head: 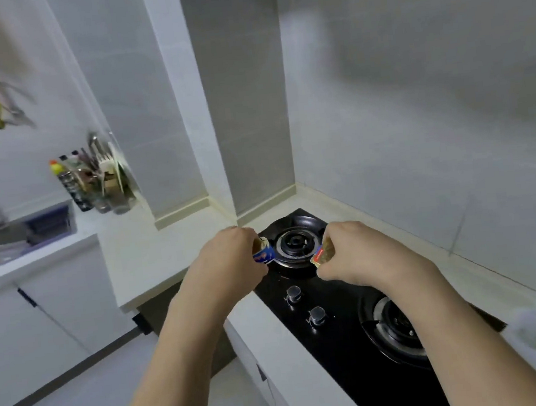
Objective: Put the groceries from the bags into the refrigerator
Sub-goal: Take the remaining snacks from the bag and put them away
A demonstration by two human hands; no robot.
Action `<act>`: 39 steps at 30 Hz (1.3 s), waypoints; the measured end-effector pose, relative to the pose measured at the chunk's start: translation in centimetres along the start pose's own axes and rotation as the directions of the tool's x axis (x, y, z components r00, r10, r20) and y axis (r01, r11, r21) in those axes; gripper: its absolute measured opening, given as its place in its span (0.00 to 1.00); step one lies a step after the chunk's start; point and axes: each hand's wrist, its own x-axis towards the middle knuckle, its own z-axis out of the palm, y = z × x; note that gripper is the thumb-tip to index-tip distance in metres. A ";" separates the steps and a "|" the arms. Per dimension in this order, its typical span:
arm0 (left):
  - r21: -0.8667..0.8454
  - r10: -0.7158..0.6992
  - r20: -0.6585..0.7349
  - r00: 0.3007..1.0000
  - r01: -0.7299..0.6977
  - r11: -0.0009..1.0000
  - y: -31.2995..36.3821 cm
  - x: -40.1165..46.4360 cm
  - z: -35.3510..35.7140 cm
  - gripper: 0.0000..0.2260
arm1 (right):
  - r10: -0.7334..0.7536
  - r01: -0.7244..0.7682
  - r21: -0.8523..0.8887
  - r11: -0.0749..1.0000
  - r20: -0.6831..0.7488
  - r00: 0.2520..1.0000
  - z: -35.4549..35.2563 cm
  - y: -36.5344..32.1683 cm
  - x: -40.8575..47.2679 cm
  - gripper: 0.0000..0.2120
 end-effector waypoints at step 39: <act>0.021 -0.859 -0.281 0.427 0.898 0.439 -30.5 -33.4 -15.9 0.06 | -0.870 0.909 0.073 0.411 0.328 0.367 17.4 -47.4 -7.8 0.13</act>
